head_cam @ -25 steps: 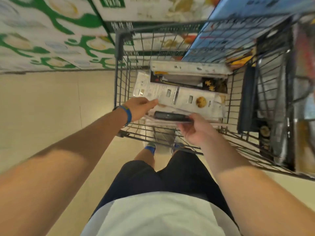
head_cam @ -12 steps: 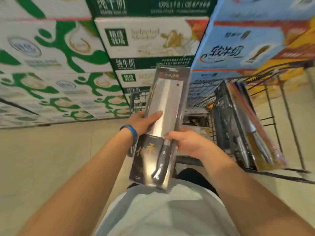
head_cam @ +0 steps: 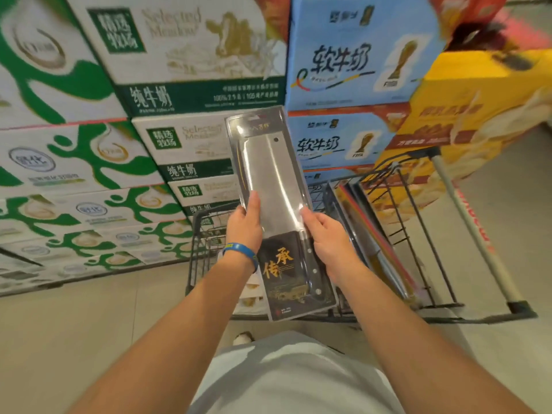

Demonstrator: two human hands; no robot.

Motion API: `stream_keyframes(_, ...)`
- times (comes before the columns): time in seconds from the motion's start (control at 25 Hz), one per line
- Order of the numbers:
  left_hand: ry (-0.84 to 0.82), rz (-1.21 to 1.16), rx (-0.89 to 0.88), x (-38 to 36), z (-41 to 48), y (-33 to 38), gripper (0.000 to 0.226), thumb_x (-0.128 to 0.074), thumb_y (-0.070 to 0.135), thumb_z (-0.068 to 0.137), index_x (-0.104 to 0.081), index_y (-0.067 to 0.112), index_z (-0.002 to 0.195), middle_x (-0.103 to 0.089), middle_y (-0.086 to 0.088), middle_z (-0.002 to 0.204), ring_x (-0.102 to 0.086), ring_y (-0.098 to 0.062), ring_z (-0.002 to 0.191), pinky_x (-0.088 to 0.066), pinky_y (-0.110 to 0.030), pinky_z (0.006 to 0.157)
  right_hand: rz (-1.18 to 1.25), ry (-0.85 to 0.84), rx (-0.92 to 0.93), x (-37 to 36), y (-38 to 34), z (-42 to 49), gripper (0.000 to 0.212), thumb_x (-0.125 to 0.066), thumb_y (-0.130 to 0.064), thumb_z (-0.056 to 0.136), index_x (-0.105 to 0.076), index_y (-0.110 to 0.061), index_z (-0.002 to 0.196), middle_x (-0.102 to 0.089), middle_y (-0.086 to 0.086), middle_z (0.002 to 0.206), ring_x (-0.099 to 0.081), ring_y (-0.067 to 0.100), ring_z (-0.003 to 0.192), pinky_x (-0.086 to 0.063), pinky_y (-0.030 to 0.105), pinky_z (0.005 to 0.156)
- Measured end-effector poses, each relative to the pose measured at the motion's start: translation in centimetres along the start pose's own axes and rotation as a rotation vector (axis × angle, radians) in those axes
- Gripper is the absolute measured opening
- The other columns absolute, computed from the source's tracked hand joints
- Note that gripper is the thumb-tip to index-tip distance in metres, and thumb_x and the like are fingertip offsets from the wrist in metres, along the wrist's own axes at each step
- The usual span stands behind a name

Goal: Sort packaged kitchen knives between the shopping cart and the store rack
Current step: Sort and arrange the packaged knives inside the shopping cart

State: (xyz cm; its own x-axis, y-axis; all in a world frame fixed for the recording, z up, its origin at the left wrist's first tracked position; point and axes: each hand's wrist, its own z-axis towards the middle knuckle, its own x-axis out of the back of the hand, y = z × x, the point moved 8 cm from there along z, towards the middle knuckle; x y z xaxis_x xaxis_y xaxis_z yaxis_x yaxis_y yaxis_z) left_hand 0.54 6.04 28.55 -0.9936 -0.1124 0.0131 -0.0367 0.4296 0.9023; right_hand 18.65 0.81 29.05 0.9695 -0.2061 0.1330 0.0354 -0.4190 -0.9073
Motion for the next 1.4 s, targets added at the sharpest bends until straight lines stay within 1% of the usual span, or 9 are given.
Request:
stream_keyframes(0.24, -0.193, -0.265, 0.026, -4.3, -0.3, 4.6, 0.063, -0.064, 0.051, 0.087, -0.061, -0.001, 0.122, -0.069, -0.014, 0.103, -0.066, -0.035, 0.092, -0.054, -0.052, 0.086, -0.074, 0.147, 0.182, 6.1, -1.4, 0.4, 0.089, -0.061, -0.091, 0.067, -0.054, -0.002, 0.070, -0.050, 0.013, 0.066, -0.048, 0.018, 0.061, -0.040, 0.035, 0.062)
stream_keyframes(0.4, -0.103, -0.279, -0.183, -0.6, 0.7, 11.7, 0.020, -0.073, 0.034, 0.085, -0.062, 0.019, 0.093, -0.066, 0.003, 0.074, -0.065, -0.012, 0.063, -0.058, -0.033, 0.061, -0.199, 0.087, 0.256, 5.4, -1.0, 1.7, 0.088, -0.056, -0.093, 0.070, -0.052, -0.006, 0.069, -0.052, 0.008, 0.061, -0.050, 0.013, 0.055, -0.040, 0.034, 0.057)
stream_keyframes(0.56, 0.138, 0.050, -0.332, 3.9, -1.0, 10.7, 0.032, -0.064, 0.023, 0.096, -0.052, 0.023, 0.066, -0.053, 0.008, 0.057, -0.052, -0.012, 0.051, -0.051, -0.033, 0.050, -0.189, -0.057, 0.155, 0.6, 1.3, 3.1, 0.052, -0.064, -0.078, 0.078, -0.065, -0.033, 0.104, -0.072, -0.010, 0.098, -0.069, 0.010, 0.095, -0.056, 0.030, 0.080)
stream_keyframes(0.68, 0.142, 0.131, -0.378, 5.7, -2.1, 7.6, 0.028, -0.059, 0.019, 0.099, -0.048, 0.018, 0.073, -0.047, -0.009, 0.064, -0.044, -0.021, 0.059, -0.041, -0.040, 0.053, -0.202, -0.206, 0.067, -4.1, 2.4, 3.6, 0.046, -0.061, -0.087, 0.066, -0.059, -0.055, 0.098, -0.070, -0.023, 0.100, -0.066, -0.007, 0.088, -0.052, 0.012, 0.067)
stream_keyframes(0.8, 0.133, 0.163, -0.386, 7.9, -2.3, 6.4, 0.023, -0.060, 0.027, 0.095, -0.049, 0.023, 0.075, -0.048, -0.015, 0.068, -0.046, -0.024, 0.062, -0.044, -0.044, 0.057, -0.378, -0.223, -0.042, -7.9, 4.2, 5.0, 0.069, -0.058, -0.082, 0.078, -0.054, -0.042, 0.133, -0.061, -0.008, 0.140, -0.061, 0.019, 0.122, -0.050, 0.043, 0.104)
stream_keyframes(0.96, 0.125, 0.385, -0.300, 11.7, -0.5, 1.9, 0.010, -0.063, 0.022, 0.090, -0.059, 0.014, 0.094, -0.065, -0.021, 0.085, -0.064, -0.037, 0.076, -0.058, -0.046, 0.072, -0.480, -0.379, -0.166, -12.8, 7.9, 4.5, 0.076, -0.037, -0.076, 0.096, -0.032, -0.034, 0.158, -0.038, -0.006, 0.163, -0.037, 0.025, 0.148, -0.031, 0.043, 0.116)
stream_keyframes(1.04, 0.055, 0.656, -0.156, 13.3, 0.3, -2.8, 0.013, -0.066, 0.016, 0.088, -0.062, 0.017, 0.101, -0.068, -0.003, 0.079, -0.066, -0.032, 0.078, -0.052, -0.024, 0.065, -0.512, -0.497, -0.239, -14.6, 10.6, 2.9, 0.065, -0.034, -0.069, 0.101, -0.039, -0.033, 0.155, -0.045, -0.003, 0.158, -0.046, 0.024, 0.139, -0.035, 0.038, 0.109)
stream_keyframes(1.24, -0.112, 1.120, -0.030, 17.2, 2.3, -10.5, 0.024, -0.055, 0.032, 0.094, -0.062, 0.011, 0.085, -0.070, -0.022, 0.086, -0.065, -0.042, 0.080, -0.047, -0.040, 0.063, -0.644, -0.521, -0.381, -13.3, 17.8, 3.0, 0.050, -0.049, -0.057, 0.100, -0.058, -0.024, 0.138, -0.059, -0.007, 0.125, -0.052, 0.013, 0.104, -0.042, 0.029, 0.083)
stream_keyframes(1.4, -0.001, 1.338, 0.113, 20.5, 7.4, -9.3, 0.036, -0.058, 0.047, 0.090, -0.059, 0.016, 0.071, -0.070, -0.017, 0.081, -0.057, -0.030, 0.059, -0.035, -0.027, 0.052, -0.878, -0.436, -0.489, -9.4, 24.9, 6.0, 0.035, -0.048, -0.045, 0.104, -0.064, -0.019, 0.121, -0.065, 0.009, 0.128, -0.053, 0.013, 0.091, -0.040, 0.031, 0.078)
